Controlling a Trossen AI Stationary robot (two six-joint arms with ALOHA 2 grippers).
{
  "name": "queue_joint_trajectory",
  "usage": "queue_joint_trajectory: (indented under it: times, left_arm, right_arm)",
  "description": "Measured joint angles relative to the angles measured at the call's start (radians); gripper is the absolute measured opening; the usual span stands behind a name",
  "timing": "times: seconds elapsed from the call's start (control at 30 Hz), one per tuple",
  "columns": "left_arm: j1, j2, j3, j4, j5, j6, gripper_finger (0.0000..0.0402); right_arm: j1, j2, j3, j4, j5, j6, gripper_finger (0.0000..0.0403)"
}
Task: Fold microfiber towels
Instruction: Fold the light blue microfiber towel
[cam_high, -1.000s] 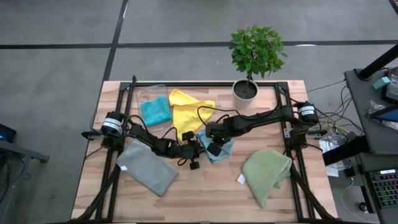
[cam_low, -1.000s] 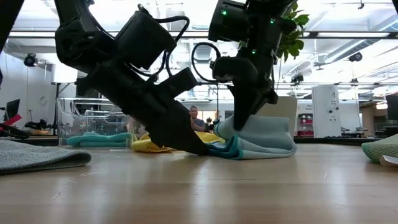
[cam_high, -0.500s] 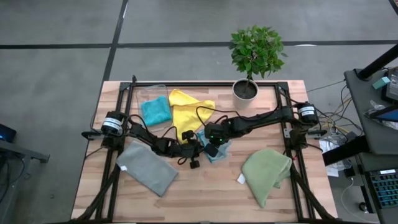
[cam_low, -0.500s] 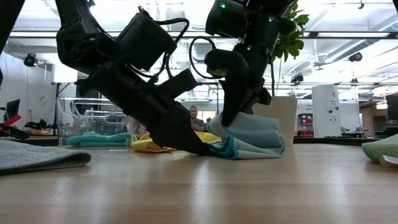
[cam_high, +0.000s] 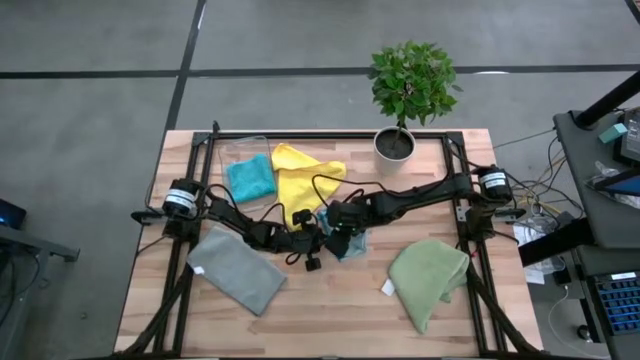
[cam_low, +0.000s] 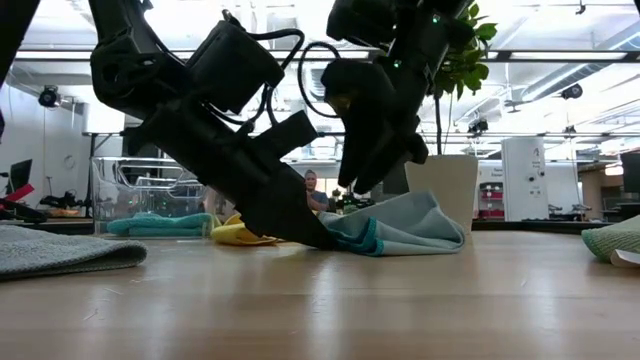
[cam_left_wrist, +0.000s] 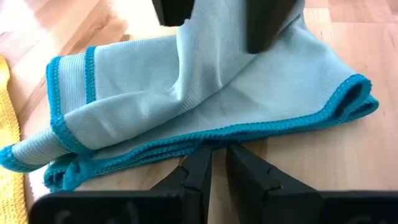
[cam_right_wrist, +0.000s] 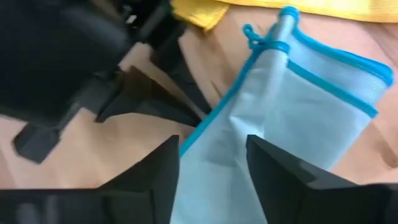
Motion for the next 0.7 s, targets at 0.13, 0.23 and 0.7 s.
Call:
queue_joint_trajectory:
  times: [0.13, 0.23, 0.7]
  left_arm:
    - [-0.001, -0.011, -0.001, -0.009, 0.025, 0.000, 0.0038]
    - [-0.001, -0.022, -0.002, -0.021, 0.047, 0.001, 0.0038]
    - [-0.013, -0.167, -0.003, -0.205, 0.083, -0.007, 0.0038]
  right_arm:
    - [0.011, -0.001, 0.015, -0.005, -0.035, -0.030, 0.0208]
    - [0.020, -0.023, 0.019, -0.019, -0.055, -0.061, 0.0215]
    - [0.033, -0.202, -0.106, -0.209, 0.173, -0.125, 0.0076]
